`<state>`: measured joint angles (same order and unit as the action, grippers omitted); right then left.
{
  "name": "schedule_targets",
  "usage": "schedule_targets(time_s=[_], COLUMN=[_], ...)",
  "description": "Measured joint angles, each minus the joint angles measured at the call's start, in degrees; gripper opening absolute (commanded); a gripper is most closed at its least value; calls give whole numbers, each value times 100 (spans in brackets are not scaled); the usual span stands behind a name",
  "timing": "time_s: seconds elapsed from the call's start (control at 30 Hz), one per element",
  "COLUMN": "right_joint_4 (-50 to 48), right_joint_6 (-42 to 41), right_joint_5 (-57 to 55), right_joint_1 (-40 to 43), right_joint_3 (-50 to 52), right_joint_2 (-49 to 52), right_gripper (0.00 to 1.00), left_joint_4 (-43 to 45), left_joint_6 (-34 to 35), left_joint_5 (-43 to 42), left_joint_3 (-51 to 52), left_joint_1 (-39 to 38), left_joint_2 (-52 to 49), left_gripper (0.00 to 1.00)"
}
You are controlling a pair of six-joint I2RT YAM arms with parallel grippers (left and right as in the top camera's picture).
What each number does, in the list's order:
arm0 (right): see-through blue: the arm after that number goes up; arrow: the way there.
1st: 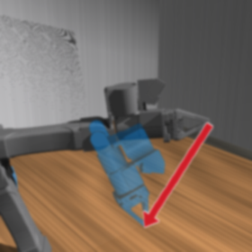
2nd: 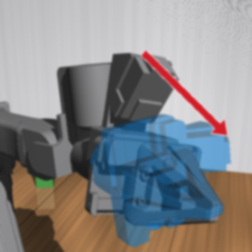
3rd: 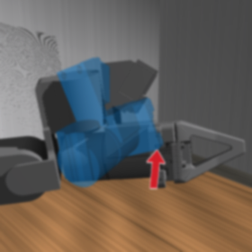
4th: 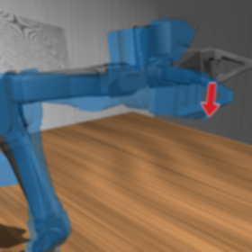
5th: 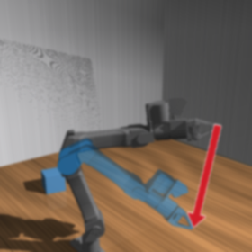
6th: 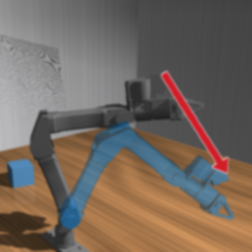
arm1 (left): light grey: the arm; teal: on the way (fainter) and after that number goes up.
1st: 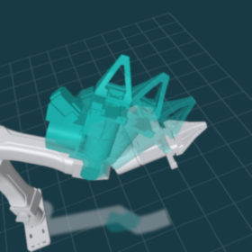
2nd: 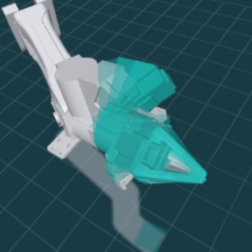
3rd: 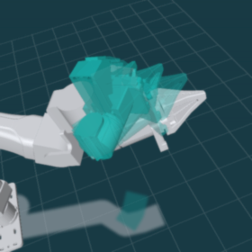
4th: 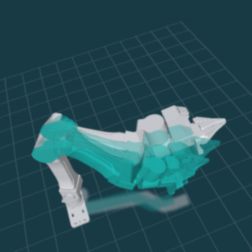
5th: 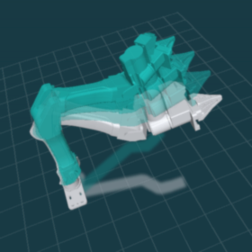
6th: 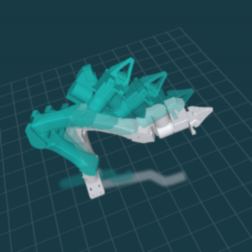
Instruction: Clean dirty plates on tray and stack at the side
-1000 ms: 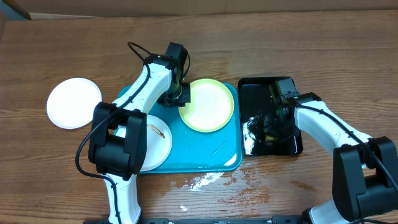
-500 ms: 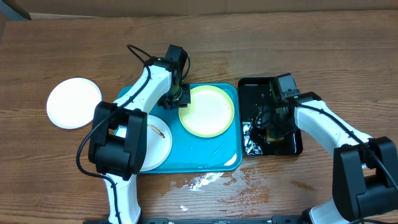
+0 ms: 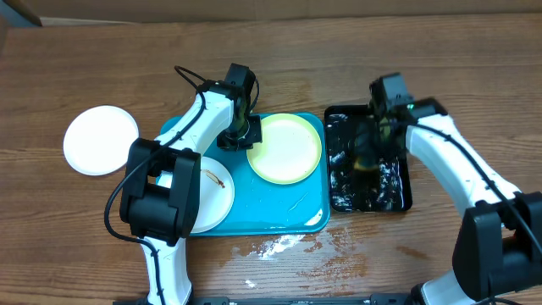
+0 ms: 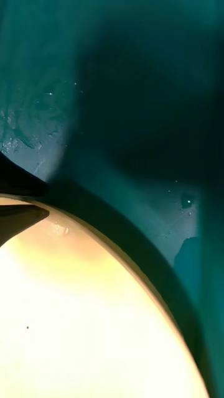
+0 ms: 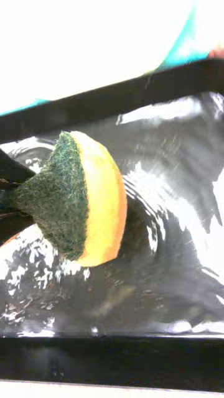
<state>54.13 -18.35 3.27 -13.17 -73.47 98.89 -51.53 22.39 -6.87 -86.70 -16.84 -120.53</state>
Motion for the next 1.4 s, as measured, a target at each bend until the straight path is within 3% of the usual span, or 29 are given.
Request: schedule_targets(time_s=[0.23, 0.47, 0.57, 0.63, 0.67, 0.7, 0.77, 0.83, 1.07, 1.17, 1.2, 1.3, 1.4], right_joint_4=[-671, -1528, -1628, -1746, -1768, -1781, -1812, -1757, -1307, -1298, -1296, -1292, -1257], right_joint_6=[-323, -1294, -1567, -1698, -1762, -1816, -1873, -1915, -2260, -2391, -2406, -2472, -2494], right_joint_5=[1213, 120, -219, -348, -404, -457, -527, -553, -588, -603, -610, -627, -627], right_joint_1=[-461, -1963, -2299, -2393, -2400, -2393, -2393, -2396, -2555, -2708, -2745, -2769, -2769], right_joint_3=[-420, -321, -280, -264, -262, -260, -260, -260, -258, -256, -245, -214, -214], right_joint_2=[2, 468, 925, 1139, 1213, 1241, 1244, 1244, 1244, 1259, 1272, 1298, 1300], right_gripper=[4, 6, 20, 39, 54, 60, 68, 68, 51, 24, 10, 4, 4], left_joint_4=[63, 81, 81, 81, 81, 81, 83, 98, 101, 101, 103, 101, 101], left_joint_6=[26, 68, 116, 127, 127, 127, 129, 131, 131, 131, 131, 131, 131], left_joint_5=[2, 2, 0, 2, 2, 2, 4, 4, 4, 4, 4, 4, 4], left_joint_3=[11, 11, 11, 11, 11, 11, 11, 11, 11, 11, 11, 11, 11], left_joint_1=[0, 0, 0, 0, 0, 0, 0, 0, 0, 0, 0, 0, 0], left_joint_2=[0, 0, 0, 0, 0, 0, 0, 0, 0, 0, 0, 0, 0], left_gripper=[9, 9, 9, 10, 11, 11, 12, 12, 12, 12, 12, 12, 12])
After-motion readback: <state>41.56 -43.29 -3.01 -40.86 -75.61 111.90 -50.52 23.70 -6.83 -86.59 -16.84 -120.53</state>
